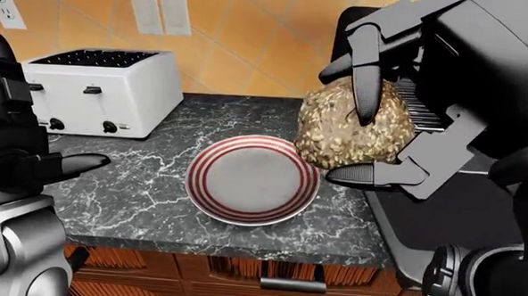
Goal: Place the bread on the top rack of the toaster oven.
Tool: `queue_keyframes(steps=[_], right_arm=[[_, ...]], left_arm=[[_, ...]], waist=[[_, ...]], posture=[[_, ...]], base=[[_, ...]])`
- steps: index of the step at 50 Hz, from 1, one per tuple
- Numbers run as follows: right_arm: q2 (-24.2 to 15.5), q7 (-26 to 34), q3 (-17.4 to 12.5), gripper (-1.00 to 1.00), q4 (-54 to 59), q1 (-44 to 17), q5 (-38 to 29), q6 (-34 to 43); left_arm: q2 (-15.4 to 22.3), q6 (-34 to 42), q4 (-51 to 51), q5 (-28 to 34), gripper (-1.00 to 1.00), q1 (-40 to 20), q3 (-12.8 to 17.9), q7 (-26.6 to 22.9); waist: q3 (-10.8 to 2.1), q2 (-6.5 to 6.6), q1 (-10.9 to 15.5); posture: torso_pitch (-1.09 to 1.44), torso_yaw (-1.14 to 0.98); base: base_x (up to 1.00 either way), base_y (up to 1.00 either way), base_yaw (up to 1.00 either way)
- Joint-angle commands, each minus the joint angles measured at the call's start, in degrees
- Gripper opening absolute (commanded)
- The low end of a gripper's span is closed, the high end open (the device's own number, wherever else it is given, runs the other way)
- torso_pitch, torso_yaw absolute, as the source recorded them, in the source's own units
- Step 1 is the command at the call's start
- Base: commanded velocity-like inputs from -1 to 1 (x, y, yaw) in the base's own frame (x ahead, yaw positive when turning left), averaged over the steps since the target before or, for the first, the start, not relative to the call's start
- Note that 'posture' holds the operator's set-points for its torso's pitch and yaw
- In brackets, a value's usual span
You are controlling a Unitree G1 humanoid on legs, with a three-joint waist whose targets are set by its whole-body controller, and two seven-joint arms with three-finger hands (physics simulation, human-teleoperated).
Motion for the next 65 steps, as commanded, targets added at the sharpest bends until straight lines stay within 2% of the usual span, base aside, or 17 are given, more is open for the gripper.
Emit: queue_keyframes(steps=[1,12,22,32,47,52,65], right_arm=[[-1.6,-0.9,-2.3,-0.91,0.8,-0.5,-0.5,-1.9],[-9.1,-2.0,-8.5,-0.95,6.8,4.3,4.0,-8.9],[-15.3,-5.4,-12.0,-0.95,11.8,8.2,9.7,-14.2],[-21.7,-7.3,-13.1,-0.96,19.0,11.8,12.9,-21.8],[-24.8,-6.3,-16.8,-1.0,23.9,18.6,12.2,-27.5],[-24.7,-5.8,-17.3,-1.0,25.2,19.6,11.4,-28.7],[-23.4,-3.2,-20.9,-1.0,26.7,23.3,7.6,-30.0]], left_arm=[[0.5,-0.5,-1.6,-0.1,1.0,-1.2,0.1,-0.2],[0.3,-0.6,-1.8,0.2,1.0,-1.1,-0.1,-0.1],[0.2,-0.9,-1.3,0.3,1.0,-1.2,-0.2,-0.3],[0.2,-1.4,-0.5,0.5,1.0,-1.2,-0.2,-0.2],[0.4,-1.7,0.2,0.5,1.0,-1.4,0.0,-0.3],[0.5,-1.5,0.1,0.4,1.0,-1.7,0.0,-0.2],[0.5,-1.5,0.3,0.5,1.0,-1.9,-0.1,-0.2]], waist=[[-0.31,-0.09,0.0],[-0.24,-0.49,-0.1],[-0.23,-0.94,-0.2],[-0.23,-1.4,-0.3],[-0.28,-1.9,-0.2],[-0.33,-1.96,-0.2],[-0.41,-2.1,0.0]], posture=[[-0.33,0.0],[-0.33,0.0],[-0.33,0.0],[-0.33,0.0],[-0.33,0.0],[-0.33,0.0],[-0.33,0.0]], base=[[0.0,0.0,0.0],[0.0,0.0,0.0],[0.0,0.0,0.0],[0.0,0.0,0.0],[0.0,0.0,0.0],[0.0,0.0,0.0],[0.0,0.0,0.0]])
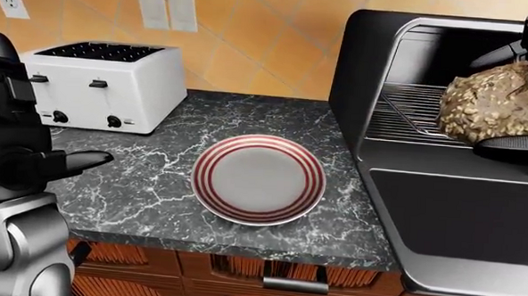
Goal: Place the bread on the top rack of the toaster oven.
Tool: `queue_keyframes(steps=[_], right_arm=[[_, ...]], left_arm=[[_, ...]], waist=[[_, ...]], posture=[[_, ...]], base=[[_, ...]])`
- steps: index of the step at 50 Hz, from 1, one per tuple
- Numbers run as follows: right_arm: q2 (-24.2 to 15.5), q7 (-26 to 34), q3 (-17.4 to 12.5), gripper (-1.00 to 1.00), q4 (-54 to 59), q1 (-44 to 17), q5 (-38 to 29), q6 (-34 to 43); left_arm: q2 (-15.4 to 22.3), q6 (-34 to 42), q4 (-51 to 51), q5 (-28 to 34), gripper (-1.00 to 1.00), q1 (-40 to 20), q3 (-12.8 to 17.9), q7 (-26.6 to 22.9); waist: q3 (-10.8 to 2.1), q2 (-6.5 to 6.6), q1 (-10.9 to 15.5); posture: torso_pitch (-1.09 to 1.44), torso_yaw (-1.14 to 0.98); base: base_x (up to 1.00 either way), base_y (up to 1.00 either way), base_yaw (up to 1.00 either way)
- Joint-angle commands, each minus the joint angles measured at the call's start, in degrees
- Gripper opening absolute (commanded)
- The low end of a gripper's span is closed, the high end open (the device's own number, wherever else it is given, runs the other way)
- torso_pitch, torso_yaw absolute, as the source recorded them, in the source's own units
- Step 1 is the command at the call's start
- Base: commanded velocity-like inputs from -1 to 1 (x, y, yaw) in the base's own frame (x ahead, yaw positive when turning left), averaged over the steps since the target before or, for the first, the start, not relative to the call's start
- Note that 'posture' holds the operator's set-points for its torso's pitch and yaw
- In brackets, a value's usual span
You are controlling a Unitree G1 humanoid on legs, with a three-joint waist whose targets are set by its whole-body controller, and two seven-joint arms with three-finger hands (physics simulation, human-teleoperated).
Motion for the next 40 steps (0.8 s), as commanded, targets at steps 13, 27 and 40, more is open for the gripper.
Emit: queue_keyframes(steps=[13,27,40], right_arm=[[-1.9,1.6,-4.5,-1.0,2.2,1.2,-3.6,-3.1],[-1.3,1.8,-3.3,-1.0,7.3,1.1,-5.8,-7.5],[-1.4,2.0,-1.7,-1.0,13.5,0.4,-7.5,-11.9]], left_arm=[[0.3,-1.2,-1.4,-0.1,1.0,-0.8,0.2,-0.5],[0.4,-1.4,-1.2,-0.1,1.0,-0.7,0.4,-0.5],[0.4,-0.9,-1.7,0.3,1.0,-0.9,0.3,-0.5]], waist=[[-0.27,-0.38,0.0],[-0.42,-0.37,-0.2],[-0.53,-0.29,-0.1]], posture=[[-0.33,0.0],[-0.33,0.0],[-0.33,0.0]], base=[[0.0,0.0,0.0],[0.0,0.0,0.0],[0.0,0.0,0.0]])
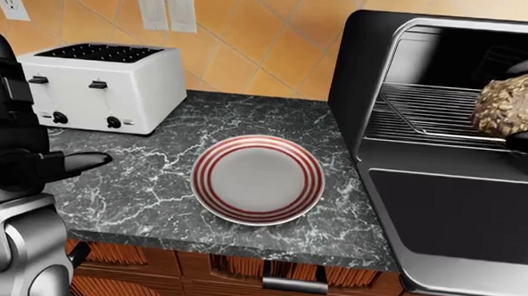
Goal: Place the bread on the top rack of the toaster oven.
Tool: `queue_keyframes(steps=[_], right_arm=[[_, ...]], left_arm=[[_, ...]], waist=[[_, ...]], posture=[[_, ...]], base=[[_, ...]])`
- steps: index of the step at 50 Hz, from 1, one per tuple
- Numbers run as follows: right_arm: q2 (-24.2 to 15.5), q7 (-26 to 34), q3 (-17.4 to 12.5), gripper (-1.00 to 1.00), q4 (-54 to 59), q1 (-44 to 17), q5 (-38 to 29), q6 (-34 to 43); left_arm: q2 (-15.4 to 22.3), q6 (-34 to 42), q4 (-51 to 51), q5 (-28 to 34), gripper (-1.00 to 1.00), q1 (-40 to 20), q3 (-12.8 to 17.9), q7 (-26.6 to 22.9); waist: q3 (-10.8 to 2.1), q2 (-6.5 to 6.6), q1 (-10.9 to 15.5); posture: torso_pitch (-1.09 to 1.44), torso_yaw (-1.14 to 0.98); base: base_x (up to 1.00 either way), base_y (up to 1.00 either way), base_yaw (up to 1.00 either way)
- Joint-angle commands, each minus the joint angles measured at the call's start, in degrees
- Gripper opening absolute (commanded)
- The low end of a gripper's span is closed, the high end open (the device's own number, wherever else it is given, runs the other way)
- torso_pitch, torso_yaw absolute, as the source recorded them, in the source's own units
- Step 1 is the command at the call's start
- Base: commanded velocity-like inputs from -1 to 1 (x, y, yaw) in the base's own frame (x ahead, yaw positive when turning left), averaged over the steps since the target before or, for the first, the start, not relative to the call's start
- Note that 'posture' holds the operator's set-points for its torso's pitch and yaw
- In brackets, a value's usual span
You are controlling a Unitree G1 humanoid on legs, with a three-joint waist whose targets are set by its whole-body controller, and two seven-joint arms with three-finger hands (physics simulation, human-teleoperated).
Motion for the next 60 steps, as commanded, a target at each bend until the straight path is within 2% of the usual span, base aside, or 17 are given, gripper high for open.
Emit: queue_keyframes(steps=[1,12,18,23,29,37,44,50,60], right_arm=[[-1.5,-1.0,-1.3,-1.0,-0.6,-1.2,-0.3,-1.7],[-1.9,-0.2,-1.7,-1.0,1.1,-0.9,-1.0,-2.8],[-1.2,-1.1,-0.2,-1.0,3.4,-1.5,-1.1,-4.4],[-1.5,-1.7,1.7,-1.0,6.3,-3.1,-1.2,-6.0],[-1.4,-2.5,5.3,-1.0,10.1,-5.9,-1.6,-8.4],[-1.0,-2.5,6.0,-1.0,13.8,-6.8,-2.7,-10.5],[-1.7,-2.8,8.0,-1.0,17.6,-8.8,-2.9,-12.4],[-1.1,-2.7,11.8,-1.0,22.3,-12.8,-4.1,-15.0],[0.5,-2.1,15.0,-1.0,29.1,-17.8,-7.1,-19.0]], left_arm=[[0.4,-0.7,-1.3,0.1,1.0,-1.3,0.0,-0.2],[0.4,-0.6,-1.3,0.0,1.0,-1.6,-0.1,-0.1],[0.5,-0.5,-1.6,0.0,1.0,-1.6,0.1,-0.1],[0.4,-0.6,-1.5,0.0,1.0,-1.5,0.1,-0.2],[0.4,-0.8,-1.4,0.0,1.0,-1.4,0.1,-0.3],[0.5,-0.8,-1.5,0.0,1.0,-1.2,0.3,-0.2],[0.5,-0.7,-1.5,0.0,1.0,-1.2,0.3,-0.2],[0.5,-0.7,-1.4,0.1,1.0,-1.2,0.3,-0.2],[0.8,0.0,-1.9,0.2,1.0,-1.7,0.4,0.1]], waist=[[-0.28,-0.43,0.0],[-0.28,-0.51,0.0],[-0.29,-0.51,0.0],[-0.38,-0.47,-0.1],[-0.43,-0.33,-0.1],[-0.49,-0.35,0.0],[-0.5,-0.27,0.0],[-0.59,-0.13,-0.1],[-0.65,0.08,-0.1]], posture=[[-0.33,0.0],[-0.33,0.0],[-0.33,0.0],[-0.33,0.0],[-0.33,0.0],[-0.33,0.0],[-0.33,0.0],[-0.33,0.0],[-0.33,0.0]], base=[[0.0,0.0,0.0],[0.0,0.0,0.0],[0.0,0.0,0.0],[0.0,0.0,0.0],[0.0,0.0,0.0],[0.0,0.0,0.0],[0.0,0.0,0.0],[0.0,0.0,0.0],[0.0,0.0,0.0]])
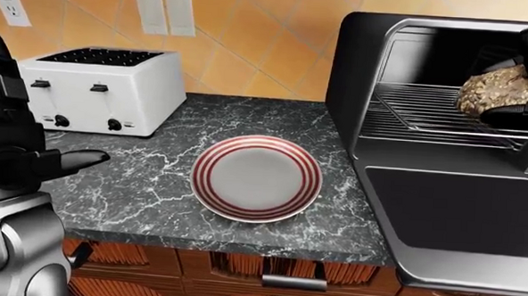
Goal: Place the bread on the top rack of the toaster oven.
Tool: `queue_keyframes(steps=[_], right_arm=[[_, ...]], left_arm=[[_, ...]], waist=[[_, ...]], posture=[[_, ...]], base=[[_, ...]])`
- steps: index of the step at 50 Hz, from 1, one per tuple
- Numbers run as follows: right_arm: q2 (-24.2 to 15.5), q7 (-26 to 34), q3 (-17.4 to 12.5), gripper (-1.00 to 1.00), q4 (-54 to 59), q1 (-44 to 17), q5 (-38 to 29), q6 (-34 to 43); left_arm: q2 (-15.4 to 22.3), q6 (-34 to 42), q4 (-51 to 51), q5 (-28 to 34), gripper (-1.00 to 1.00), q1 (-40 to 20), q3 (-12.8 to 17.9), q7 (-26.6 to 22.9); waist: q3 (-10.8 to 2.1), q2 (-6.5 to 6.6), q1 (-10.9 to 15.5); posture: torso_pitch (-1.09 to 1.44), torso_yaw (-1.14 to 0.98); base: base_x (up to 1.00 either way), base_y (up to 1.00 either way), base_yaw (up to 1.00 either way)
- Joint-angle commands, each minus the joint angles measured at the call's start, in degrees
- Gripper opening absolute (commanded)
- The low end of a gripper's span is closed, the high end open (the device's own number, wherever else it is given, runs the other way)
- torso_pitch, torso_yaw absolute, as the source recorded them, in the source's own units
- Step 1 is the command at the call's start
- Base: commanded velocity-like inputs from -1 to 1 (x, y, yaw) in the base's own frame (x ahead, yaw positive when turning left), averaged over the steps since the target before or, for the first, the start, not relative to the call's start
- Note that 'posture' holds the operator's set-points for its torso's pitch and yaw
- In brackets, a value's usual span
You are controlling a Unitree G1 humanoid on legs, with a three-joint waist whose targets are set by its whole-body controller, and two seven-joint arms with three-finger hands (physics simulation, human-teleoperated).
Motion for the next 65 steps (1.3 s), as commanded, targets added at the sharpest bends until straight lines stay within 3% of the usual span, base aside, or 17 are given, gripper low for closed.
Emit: queue_keyframes(steps=[1,26,65], right_arm=[[-1.2,-0.8,-1.2,-1.0,-0.5,-2.4,-0.4,-2.6],[-0.1,-1.4,2.2,-1.0,12.8,-8.7,-4.4,-10.3],[4.9,-2.9,8.6,-1.0,36.4,-25.0,-13.4,-22.3]], left_arm=[[0.4,-0.5,-1.4,0.1,1.0,-1.4,0.0,-0.2],[0.5,-0.3,-1.7,0.2,1.0,-1.7,0.0,-0.1],[0.8,-0.6,-1.2,0.3,1.0,-1.9,0.2,-0.2]], waist=[[-0.4,-0.49,0.0],[-0.52,-0.2,-0.1],[-0.65,0.67,0.1]], posture=[[-0.33,0.0],[-0.33,0.0],[-0.33,0.0]], base=[[0.0,0.0,0.0],[0.0,0.0,0.0],[0.0,0.0,0.0]])
